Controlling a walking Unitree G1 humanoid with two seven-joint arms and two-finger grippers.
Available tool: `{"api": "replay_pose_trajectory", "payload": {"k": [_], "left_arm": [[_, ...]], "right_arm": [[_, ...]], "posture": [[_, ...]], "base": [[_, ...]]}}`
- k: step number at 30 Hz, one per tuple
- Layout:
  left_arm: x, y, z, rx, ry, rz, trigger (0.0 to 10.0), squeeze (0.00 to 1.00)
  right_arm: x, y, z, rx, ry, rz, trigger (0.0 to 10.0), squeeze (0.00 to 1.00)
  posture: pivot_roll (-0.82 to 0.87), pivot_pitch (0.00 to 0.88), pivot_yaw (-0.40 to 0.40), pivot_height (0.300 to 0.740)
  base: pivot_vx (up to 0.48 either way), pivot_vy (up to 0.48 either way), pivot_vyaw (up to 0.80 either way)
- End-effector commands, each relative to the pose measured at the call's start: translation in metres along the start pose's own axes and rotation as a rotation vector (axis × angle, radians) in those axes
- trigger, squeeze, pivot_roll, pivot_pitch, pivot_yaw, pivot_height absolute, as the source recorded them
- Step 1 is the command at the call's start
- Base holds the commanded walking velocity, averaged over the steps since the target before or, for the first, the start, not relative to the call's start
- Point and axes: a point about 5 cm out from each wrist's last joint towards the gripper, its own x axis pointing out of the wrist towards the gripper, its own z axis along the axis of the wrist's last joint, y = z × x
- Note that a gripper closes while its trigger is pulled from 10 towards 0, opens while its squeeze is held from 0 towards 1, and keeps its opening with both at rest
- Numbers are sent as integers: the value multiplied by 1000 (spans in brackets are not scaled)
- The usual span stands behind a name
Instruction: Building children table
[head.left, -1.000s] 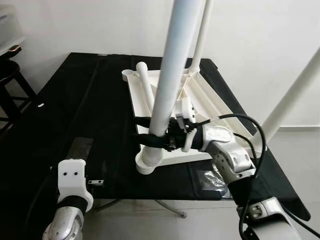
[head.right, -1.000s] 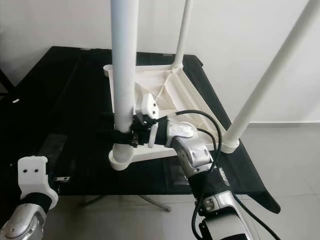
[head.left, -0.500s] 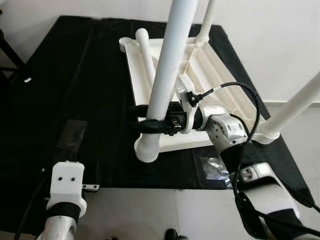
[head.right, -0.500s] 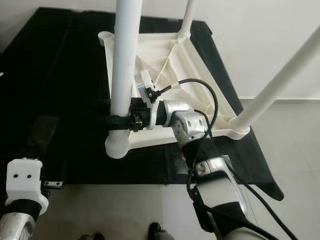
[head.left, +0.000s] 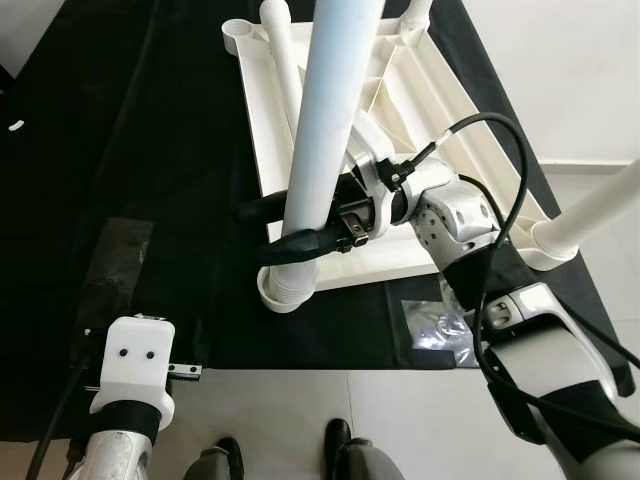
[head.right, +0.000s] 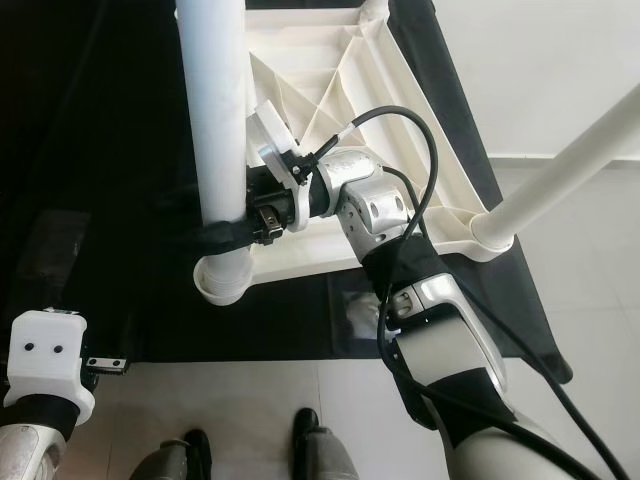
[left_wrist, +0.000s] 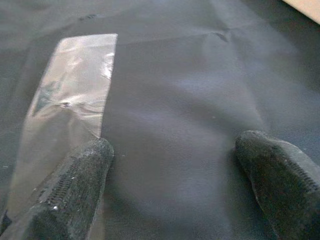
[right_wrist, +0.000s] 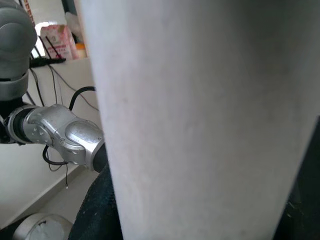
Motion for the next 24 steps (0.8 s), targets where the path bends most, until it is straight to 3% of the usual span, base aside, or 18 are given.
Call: {"api": "replay_pose_trajectory", "payload": {"k": [1,4,9,16,24], "left_arm": [[-4,-2,-1,10,22,-7,10000,0],[-4,-3,0,10,20,-2,10000,0],[-4,-6,2,6,14,3,10000,0],[-4,-9,5,-7,4,14,10000,0],[-4,-8,7,-12,-2,35,10000,0]], "right_arm": [[0,1,-10,24,54,13,10000,0],[3,-3,-10,5,95,20,10000,0],[11,-10,-27,77,108,0,10000,0],[25,-4,-33,110,94,67,10000,0],[28,1,-38,113,135,109,10000,0]], "posture": [[18,444,-125,740],[15,443,-126,740],[10,439,-135,740],[-7,439,-161,740],[-11,436,-170,740]], "base": [[0,0,0],[0,0,0],[0,0,0],[0,0,0],[0,0,0]]}}
